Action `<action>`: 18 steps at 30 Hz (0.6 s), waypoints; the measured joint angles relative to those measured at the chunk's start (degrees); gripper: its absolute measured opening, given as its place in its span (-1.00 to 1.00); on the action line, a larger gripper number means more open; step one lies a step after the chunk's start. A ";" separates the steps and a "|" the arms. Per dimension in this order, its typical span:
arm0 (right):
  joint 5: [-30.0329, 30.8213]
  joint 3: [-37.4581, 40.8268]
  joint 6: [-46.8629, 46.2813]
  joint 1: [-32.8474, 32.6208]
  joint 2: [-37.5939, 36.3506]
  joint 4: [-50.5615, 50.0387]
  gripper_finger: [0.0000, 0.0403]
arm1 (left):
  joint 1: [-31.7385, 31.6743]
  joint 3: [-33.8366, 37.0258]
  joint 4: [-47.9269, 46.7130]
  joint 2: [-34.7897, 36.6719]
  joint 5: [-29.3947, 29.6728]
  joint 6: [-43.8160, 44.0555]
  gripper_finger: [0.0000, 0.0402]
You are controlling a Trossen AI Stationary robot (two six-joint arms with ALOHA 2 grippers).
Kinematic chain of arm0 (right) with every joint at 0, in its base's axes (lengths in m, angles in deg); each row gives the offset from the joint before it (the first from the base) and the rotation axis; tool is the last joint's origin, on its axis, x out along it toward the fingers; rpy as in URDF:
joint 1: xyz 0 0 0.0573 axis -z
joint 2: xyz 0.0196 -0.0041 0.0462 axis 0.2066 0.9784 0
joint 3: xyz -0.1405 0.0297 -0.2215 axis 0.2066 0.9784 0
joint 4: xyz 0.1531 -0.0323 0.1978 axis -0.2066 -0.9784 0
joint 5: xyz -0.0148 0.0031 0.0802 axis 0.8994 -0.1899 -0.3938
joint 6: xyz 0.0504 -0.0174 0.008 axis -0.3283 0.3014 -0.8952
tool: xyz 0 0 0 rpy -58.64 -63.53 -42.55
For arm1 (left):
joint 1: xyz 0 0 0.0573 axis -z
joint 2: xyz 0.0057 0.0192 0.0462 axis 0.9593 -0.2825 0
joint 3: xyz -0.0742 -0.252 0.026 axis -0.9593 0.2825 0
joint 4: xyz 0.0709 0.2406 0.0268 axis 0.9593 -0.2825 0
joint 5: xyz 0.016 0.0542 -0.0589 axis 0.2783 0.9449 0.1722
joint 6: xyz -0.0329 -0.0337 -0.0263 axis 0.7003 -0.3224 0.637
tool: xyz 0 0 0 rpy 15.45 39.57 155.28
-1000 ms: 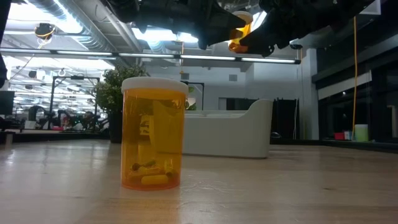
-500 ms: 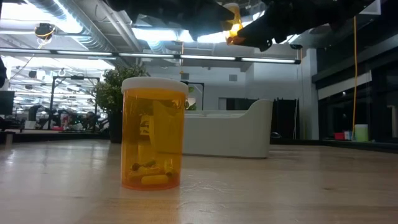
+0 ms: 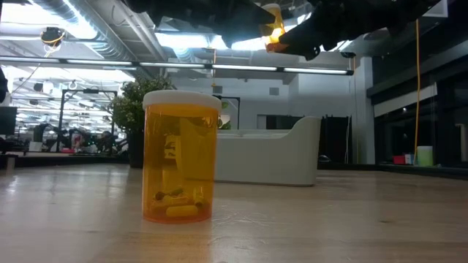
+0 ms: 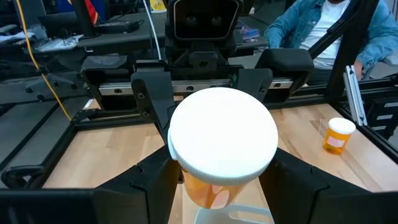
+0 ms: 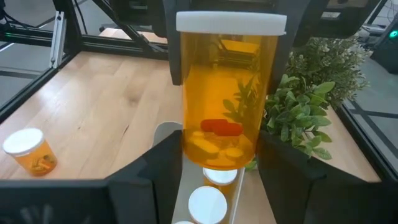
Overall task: Pick and place pill bottles into a basket
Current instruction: Put the orange pill bottle into the grey bin
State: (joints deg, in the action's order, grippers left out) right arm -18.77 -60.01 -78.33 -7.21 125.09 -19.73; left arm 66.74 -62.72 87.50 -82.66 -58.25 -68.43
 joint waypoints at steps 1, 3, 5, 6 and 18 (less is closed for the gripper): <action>0.00 0.00 0.00 0.00 0.00 0.00 -0.05 | 0.00 0.00 -0.02 0.00 0.00 0.00 0.00; -0.05 0.00 0.02 -0.02 0.00 0.00 -0.05 | 0.00 0.00 -0.02 0.00 0.00 0.00 0.00; -0.53 0.00 0.04 0.00 0.00 -0.03 -0.05 | 0.00 0.00 -0.01 0.00 -0.02 0.00 0.00; -0.81 0.00 0.04 0.00 0.00 -0.07 -0.05 | 0.00 0.00 -0.02 0.00 -0.06 0.00 0.00; -1.68 0.00 0.93 0.00 0.00 -0.87 -0.05 | 0.00 0.00 -0.21 0.00 -0.21 -0.11 0.00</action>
State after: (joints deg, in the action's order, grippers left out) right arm -20.46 -60.01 -77.40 -7.21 125.09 -20.60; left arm 66.74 -62.72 87.28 -82.66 -58.46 -68.54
